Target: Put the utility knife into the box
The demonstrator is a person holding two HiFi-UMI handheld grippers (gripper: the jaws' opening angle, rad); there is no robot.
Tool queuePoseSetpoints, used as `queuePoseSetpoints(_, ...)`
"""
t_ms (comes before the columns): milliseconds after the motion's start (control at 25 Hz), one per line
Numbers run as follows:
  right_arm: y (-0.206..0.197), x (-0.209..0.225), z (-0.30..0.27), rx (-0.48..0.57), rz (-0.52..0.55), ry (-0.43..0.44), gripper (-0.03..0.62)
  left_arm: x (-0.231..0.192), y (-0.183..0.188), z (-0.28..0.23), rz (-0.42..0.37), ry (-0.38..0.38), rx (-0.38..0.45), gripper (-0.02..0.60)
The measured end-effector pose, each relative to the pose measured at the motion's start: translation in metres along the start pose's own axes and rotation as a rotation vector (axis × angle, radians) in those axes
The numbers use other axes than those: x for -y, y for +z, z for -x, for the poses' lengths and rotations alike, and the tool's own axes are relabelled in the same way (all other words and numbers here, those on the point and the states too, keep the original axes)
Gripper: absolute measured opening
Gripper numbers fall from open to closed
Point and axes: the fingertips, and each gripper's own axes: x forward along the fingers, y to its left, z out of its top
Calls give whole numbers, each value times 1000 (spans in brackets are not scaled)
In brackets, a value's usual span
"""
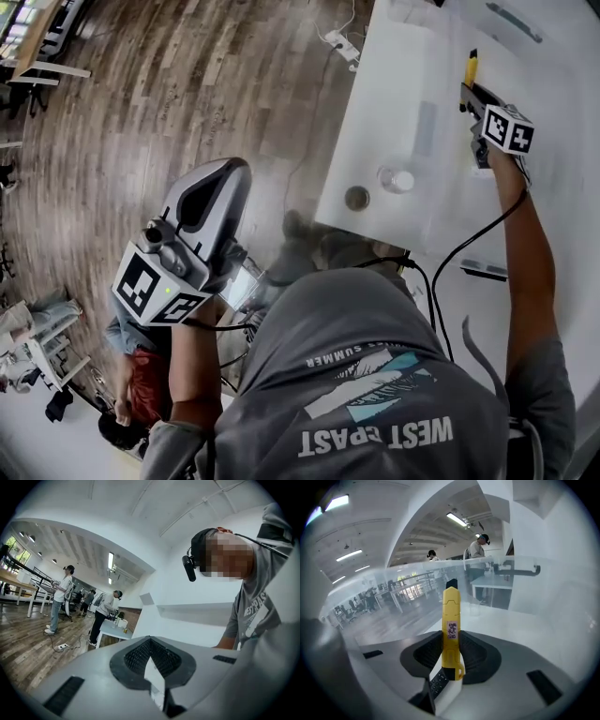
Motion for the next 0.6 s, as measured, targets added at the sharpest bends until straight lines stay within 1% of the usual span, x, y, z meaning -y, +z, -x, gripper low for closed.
queuePoseSetpoints(200,-32,22,-35,-82,-73,-25,118,-3,-3,-5,4,14,-25,10)
queuePoseSetpoints(320,-50,32,-52,-124,-149,-26,118,-4,-4,-6,13,17,-40,10)
queuePoseSetpoints(440,-67,42,-61,-153,-248,-33,118,-4,-6,-7,21,15,-52,10)
queuePoseSetpoints(600,-88,50,-71,-195,-339,-41,118,-6,-8,-8,32,14,-62,9)
